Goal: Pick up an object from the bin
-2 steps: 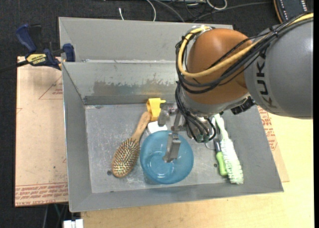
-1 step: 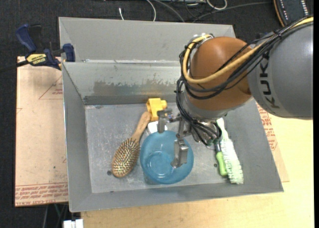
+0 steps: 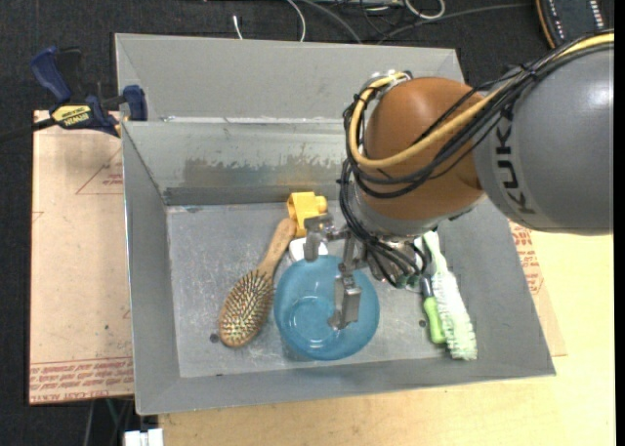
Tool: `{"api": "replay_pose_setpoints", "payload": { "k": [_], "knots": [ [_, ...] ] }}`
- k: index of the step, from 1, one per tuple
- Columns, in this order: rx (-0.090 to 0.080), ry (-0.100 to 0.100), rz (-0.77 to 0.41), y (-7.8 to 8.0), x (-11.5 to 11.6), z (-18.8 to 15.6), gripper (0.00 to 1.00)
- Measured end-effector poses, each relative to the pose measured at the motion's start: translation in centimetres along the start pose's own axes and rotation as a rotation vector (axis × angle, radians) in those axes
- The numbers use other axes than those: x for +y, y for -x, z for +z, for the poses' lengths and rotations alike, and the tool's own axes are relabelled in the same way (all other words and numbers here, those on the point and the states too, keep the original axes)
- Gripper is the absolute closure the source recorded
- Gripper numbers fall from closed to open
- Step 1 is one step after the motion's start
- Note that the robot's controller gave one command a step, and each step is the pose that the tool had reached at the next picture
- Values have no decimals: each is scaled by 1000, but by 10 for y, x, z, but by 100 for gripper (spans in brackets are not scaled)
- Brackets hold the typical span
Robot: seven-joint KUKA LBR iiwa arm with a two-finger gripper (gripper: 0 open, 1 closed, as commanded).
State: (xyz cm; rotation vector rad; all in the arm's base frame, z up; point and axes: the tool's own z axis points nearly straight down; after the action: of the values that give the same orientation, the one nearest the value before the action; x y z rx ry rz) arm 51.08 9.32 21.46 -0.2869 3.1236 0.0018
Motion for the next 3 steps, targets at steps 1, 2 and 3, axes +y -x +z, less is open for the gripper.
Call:
{"api": "replay_pose_setpoints", "payload": {
  "k": [1, 2, 3],
  "knots": [
    [1, 0, 61, -13, -11, 50, 0],
    [-8, 3, 27, 97, -58, 43, 0],
    [-10, 1, 43, 72, -51, 53, 0]
  ]
}}
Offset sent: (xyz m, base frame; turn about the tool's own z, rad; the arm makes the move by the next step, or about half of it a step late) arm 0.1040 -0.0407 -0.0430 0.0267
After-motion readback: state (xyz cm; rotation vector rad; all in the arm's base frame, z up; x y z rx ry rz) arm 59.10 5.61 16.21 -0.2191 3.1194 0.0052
